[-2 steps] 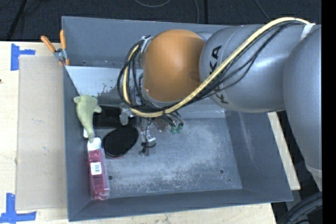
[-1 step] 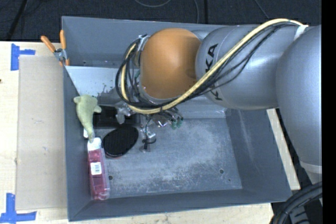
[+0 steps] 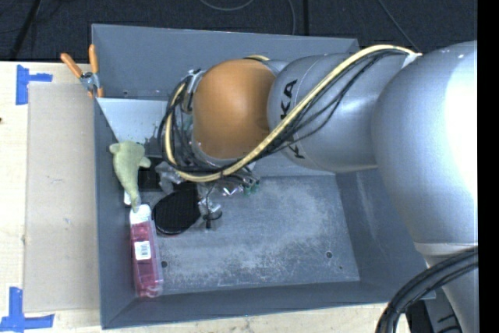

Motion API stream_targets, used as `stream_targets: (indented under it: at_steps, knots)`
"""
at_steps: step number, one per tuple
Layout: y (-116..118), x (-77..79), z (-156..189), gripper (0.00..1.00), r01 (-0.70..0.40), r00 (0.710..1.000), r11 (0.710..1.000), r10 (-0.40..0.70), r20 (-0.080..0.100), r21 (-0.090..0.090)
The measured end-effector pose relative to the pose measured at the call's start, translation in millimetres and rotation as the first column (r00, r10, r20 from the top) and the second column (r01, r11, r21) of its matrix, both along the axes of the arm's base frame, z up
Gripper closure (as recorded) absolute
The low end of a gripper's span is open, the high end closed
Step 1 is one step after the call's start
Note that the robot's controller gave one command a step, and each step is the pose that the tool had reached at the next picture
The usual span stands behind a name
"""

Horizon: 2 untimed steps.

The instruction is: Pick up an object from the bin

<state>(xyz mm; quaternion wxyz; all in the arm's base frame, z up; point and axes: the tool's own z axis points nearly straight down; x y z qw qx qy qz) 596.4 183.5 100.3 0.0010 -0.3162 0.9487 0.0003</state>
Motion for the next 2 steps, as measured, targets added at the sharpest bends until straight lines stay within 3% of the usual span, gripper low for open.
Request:
stream_targets:
  at_steps: [1,2]
  knots:
    - [-3.7,4.7,-31.6,1.00,-0.175,0.985,0.985,0.175,-0.003,0.001]
    - [-3.8,4.7,-31.6,1.00,-0.175,0.985,0.985,0.175,-0.003,0.001]
